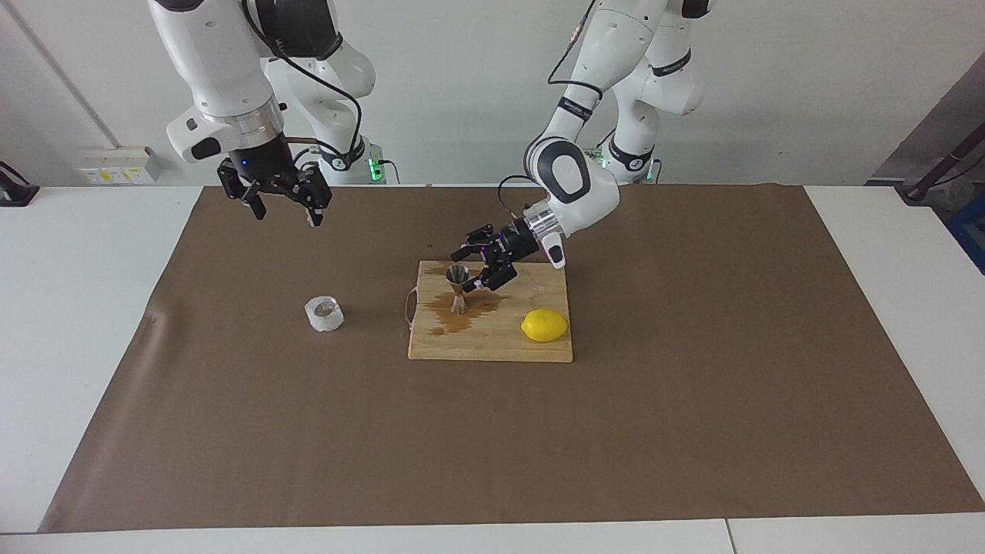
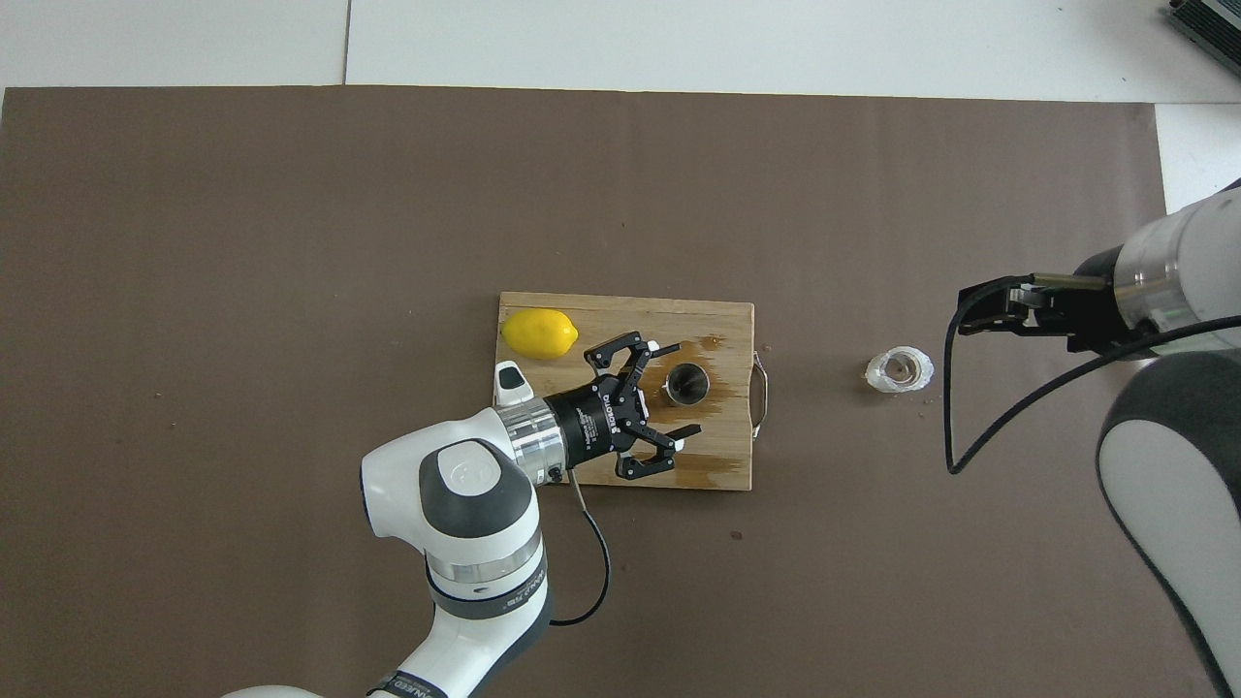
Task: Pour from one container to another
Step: 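Open the left gripper to release the metal cup on the board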
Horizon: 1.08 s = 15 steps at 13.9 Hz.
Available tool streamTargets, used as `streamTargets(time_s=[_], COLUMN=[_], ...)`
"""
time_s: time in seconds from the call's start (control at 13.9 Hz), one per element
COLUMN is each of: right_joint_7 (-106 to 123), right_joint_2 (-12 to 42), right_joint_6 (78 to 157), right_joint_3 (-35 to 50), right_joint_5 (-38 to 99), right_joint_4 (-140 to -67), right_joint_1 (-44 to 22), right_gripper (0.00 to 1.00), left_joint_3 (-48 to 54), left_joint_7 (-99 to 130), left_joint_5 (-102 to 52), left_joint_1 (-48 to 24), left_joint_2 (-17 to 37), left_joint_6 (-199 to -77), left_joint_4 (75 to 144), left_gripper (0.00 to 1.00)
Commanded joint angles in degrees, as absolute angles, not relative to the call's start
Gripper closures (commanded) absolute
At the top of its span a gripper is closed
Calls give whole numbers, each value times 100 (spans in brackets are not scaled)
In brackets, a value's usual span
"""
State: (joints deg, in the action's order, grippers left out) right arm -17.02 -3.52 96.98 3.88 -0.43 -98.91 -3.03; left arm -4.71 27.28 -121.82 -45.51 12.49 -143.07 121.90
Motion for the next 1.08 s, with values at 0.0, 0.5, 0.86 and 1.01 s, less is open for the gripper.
streamTargets(time_s=[0.0, 0.5, 0.86, 1.01], right_joint_7=[-1556, 172, 2631, 3642], right_joint_2=[-457, -615, -843, -966], right_joint_6=[9747, 9958, 10203, 10581], right_joint_3=[422, 422, 413, 422], right_joint_5=[-79, -79, -79, -79], right_joint_4=[-10063, -10423, -10906, -11222], right_joint_1=[-150, -88, 0, 9], right_gripper=[0, 0, 0, 0], left_joint_3=[-492, -510, -571, -580], left_joint_7=[2742, 2926, 3707, 3910], left_joint_5=[-12217, -11105, -9382, -8634], left_joint_1=[-4553, -4211, -3771, -3657], left_joint_2=[915, 580, 492, 483], left_joint_6=[-14229, -13660, -12921, -12797], left_joint_4=[12322, 12226, 12103, 12050], left_gripper=[0, 0, 0, 0])
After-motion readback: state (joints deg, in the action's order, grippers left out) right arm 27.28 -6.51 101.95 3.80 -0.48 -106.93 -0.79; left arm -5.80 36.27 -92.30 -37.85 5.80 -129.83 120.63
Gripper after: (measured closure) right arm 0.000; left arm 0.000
